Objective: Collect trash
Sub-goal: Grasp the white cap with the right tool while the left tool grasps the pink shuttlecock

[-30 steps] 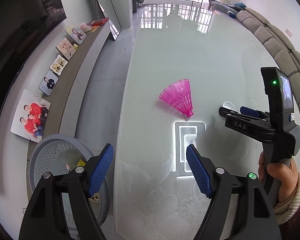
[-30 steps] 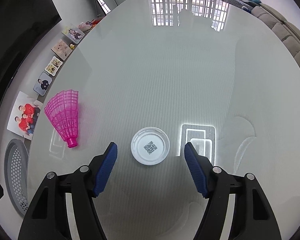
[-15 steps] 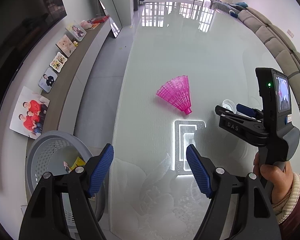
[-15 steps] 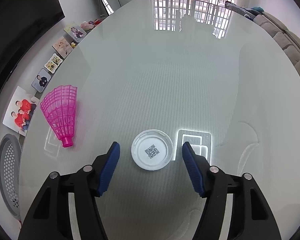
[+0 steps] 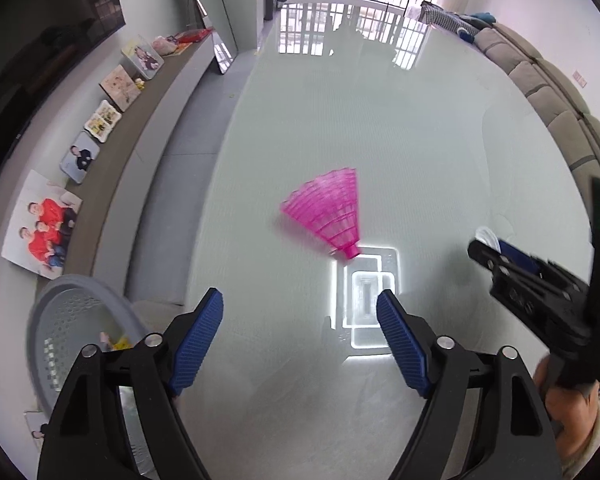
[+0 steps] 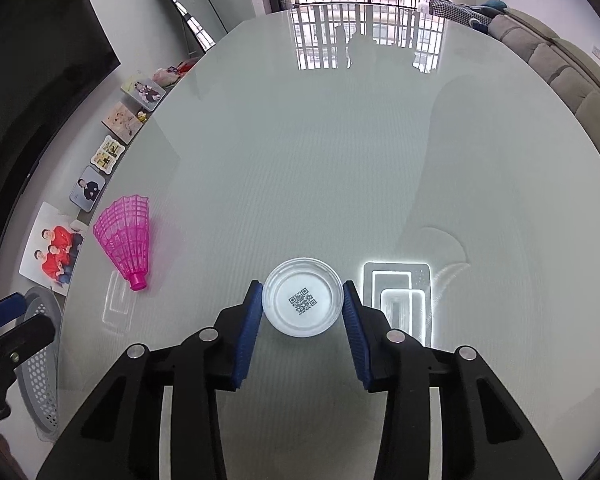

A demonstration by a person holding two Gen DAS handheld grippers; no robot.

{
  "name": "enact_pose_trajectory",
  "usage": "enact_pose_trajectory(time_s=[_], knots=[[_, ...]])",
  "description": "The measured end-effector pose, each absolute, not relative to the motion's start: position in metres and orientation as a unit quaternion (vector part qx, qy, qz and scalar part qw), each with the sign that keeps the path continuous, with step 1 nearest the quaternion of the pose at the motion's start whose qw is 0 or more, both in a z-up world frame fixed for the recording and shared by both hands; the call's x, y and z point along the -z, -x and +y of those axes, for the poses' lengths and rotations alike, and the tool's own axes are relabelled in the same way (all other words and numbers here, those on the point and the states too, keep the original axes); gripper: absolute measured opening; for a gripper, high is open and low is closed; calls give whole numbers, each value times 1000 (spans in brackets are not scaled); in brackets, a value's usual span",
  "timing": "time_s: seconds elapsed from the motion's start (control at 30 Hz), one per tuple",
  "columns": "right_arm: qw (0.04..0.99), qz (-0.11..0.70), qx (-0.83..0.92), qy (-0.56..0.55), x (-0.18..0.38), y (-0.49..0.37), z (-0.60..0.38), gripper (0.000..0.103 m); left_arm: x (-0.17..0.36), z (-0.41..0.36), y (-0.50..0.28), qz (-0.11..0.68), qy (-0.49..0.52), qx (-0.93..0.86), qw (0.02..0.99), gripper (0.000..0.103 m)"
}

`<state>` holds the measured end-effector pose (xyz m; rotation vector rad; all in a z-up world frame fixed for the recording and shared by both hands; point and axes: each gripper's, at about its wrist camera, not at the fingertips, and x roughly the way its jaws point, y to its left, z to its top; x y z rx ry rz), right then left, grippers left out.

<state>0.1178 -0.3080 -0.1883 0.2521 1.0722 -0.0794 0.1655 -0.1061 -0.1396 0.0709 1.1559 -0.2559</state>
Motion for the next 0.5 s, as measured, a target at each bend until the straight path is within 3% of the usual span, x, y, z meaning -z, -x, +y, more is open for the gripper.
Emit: enact_pose_trajectory(time_s=[0.5], knots=[[839, 499, 60, -207, 185, -53, -361, 39, 194, -157, -216, 572, -25, 82, 816, 82]])
